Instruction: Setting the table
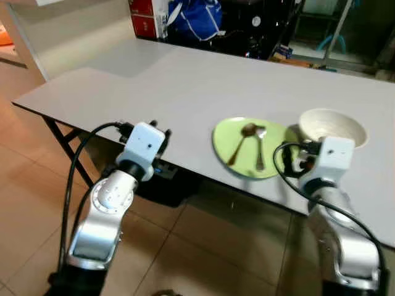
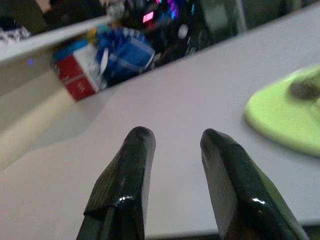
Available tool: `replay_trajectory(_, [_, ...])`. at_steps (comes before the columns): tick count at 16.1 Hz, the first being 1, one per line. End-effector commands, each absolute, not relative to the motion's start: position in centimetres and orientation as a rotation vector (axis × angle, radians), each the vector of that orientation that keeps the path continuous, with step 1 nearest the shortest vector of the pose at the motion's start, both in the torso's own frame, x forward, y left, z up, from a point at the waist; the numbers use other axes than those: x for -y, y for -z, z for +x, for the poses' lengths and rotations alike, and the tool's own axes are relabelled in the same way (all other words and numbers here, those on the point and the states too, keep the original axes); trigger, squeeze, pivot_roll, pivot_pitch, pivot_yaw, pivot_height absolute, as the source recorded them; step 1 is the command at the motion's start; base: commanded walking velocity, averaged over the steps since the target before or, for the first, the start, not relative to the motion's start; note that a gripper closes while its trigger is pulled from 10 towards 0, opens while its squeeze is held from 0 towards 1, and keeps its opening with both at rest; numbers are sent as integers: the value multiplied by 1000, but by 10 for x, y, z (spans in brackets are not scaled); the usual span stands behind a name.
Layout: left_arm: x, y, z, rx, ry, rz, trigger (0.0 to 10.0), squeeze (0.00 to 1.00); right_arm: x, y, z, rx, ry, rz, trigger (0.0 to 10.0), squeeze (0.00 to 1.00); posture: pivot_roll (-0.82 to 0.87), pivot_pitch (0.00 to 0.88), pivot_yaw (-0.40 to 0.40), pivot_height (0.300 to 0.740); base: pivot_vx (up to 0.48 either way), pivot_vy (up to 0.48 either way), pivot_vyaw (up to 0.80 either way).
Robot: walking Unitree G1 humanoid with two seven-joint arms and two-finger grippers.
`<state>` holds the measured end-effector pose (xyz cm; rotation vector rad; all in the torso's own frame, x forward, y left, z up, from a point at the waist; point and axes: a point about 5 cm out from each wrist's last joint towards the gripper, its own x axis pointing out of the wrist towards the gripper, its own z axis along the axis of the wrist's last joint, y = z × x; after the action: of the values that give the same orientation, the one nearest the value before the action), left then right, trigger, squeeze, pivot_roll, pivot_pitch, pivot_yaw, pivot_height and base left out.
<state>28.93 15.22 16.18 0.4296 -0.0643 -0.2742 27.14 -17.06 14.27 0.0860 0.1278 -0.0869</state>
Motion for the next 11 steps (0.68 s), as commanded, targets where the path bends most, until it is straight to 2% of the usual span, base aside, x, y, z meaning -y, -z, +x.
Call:
replay_trajectory(1, [-156, -163, 293, 57, 246, 433, 10000, 0, 168, -139, 273, -156, 70, 94, 10000, 0, -7, 0, 29, 740, 0, 480, -606])
replay_trajectory(11, [-168, -160, 298, 22, 179, 402, 10000, 0, 159, -133, 280, -207, 25, 76, 10000, 0, -1, 0, 11, 740, 0, 480, -628])
